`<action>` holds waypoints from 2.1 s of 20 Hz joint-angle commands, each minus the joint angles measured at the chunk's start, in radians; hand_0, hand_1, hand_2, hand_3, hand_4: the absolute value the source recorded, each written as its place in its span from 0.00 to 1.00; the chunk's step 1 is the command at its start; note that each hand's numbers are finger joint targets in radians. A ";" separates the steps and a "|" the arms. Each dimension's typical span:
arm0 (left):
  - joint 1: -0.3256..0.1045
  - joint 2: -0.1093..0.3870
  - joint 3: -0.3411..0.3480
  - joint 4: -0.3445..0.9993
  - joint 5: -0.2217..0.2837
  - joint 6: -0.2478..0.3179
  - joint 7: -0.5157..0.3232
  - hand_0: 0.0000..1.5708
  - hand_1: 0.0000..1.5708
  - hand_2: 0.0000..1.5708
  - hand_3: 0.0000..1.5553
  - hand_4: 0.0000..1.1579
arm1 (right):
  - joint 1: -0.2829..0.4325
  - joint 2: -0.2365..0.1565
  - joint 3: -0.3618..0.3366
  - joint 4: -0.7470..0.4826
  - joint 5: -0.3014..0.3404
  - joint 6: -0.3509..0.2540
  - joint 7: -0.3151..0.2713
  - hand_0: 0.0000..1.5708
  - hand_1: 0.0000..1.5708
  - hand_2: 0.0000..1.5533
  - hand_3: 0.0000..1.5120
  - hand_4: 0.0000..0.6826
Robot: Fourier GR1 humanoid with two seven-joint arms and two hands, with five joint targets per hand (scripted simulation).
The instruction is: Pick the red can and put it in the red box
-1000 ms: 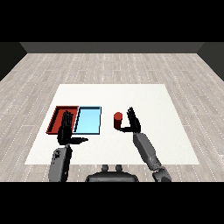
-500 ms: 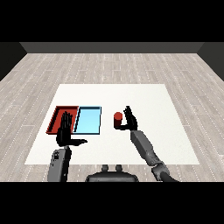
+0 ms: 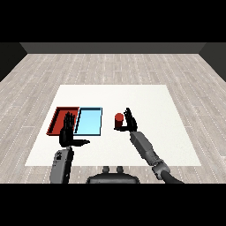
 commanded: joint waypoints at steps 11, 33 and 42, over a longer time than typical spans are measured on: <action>0.005 0.029 0.025 -0.038 0.040 -0.029 0.030 0.00 0.00 0.00 0.00 0.00 | -0.056 0.000 0.021 0.027 -0.036 -0.013 0.039 0.00 0.00 0.00 0.00 0.00; 0.032 -0.006 -0.001 -0.036 0.018 -0.011 -0.018 0.00 0.00 0.00 0.00 0.00 | -0.213 0.000 0.281 0.194 -0.331 -0.126 0.026 0.00 0.00 0.00 0.00 0.00; -0.014 0.017 0.034 -0.005 0.045 -0.018 0.006 0.00 0.00 0.00 0.00 0.00 | -0.306 0.000 0.326 0.354 -0.305 -0.236 0.014 0.98 0.98 0.95 0.94 0.84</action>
